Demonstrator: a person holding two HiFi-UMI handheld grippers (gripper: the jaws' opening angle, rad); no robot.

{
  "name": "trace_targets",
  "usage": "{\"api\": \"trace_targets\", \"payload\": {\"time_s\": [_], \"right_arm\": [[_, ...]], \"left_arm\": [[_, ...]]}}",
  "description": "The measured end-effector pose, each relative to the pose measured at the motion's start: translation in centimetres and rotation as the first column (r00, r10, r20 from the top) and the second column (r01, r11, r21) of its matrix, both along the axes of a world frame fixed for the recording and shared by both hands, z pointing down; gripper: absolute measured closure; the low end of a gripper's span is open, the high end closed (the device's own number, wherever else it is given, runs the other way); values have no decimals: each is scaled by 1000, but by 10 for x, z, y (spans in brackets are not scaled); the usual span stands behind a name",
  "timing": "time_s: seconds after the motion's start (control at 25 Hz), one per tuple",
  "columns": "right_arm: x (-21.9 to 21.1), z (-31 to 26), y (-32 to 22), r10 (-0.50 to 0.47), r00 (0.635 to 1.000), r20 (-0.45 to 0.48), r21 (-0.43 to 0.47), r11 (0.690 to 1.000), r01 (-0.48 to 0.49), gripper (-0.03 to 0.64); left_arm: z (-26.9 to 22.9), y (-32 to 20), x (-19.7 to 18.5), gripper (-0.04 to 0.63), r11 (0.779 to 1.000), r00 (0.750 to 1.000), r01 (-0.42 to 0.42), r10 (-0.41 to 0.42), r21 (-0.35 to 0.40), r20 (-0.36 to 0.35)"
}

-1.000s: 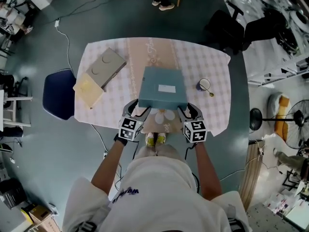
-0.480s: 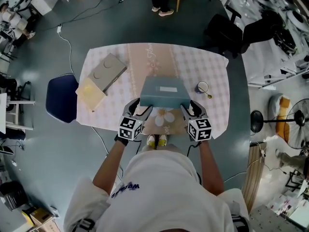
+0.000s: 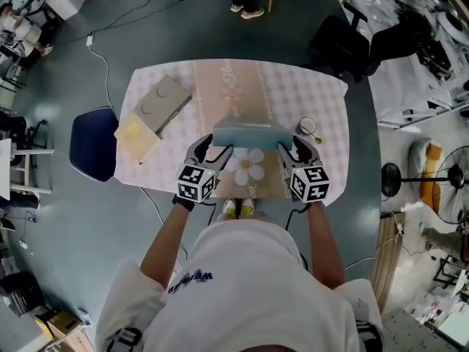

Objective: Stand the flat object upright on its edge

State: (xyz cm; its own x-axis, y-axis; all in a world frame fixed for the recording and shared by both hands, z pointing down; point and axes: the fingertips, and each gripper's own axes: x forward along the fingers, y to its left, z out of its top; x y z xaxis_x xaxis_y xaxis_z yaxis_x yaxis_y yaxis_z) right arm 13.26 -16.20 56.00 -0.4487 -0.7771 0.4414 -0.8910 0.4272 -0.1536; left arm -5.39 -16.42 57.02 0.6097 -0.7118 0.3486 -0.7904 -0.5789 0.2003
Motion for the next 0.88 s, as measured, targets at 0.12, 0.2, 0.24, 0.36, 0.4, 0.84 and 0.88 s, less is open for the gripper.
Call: {"api": "trace_targets", "payload": {"time_s": [0.12, 0.2, 0.24, 0.36, 0.4, 0.84, 0.88], "right_arm": [[0, -7, -8, 2, 1000, 0, 12, 1000, -2, 410], [1, -11, -11, 2, 1000, 0, 19, 1000, -2, 410], [1, -13, -13, 2, 1000, -3, 21, 1000, -2, 410], [2, -15, -19, 1, 1000, -23, 32, 999, 0, 410], [2, -15, -21, 0, 1000, -30, 38, 999, 1, 410], [-3, -22, -53, 30, 997, -78, 104, 994, -22, 393], [-4, -23, -54, 33, 997, -72, 103, 994, -25, 391]], "left_arm": [[-6, -6, 1, 314, 1000, 1000, 2, -2, 6, -3], [-11, -8, 1, 314, 1000, 1000, 4, -4, 11, -5], [-13, -9, 1, 314, 1000, 1000, 4, -4, 14, -5], [-14, -13, 2, 314, 1000, 1000, -1, 1, 30, 0], [-13, -15, 2, 314, 999, 1000, -1, 1, 36, 3], [-19, -43, 2, 314, 995, 998, 8, -15, 102, 67], [-19, -45, 2, 313, 995, 997, 7, -15, 103, 70]]}}
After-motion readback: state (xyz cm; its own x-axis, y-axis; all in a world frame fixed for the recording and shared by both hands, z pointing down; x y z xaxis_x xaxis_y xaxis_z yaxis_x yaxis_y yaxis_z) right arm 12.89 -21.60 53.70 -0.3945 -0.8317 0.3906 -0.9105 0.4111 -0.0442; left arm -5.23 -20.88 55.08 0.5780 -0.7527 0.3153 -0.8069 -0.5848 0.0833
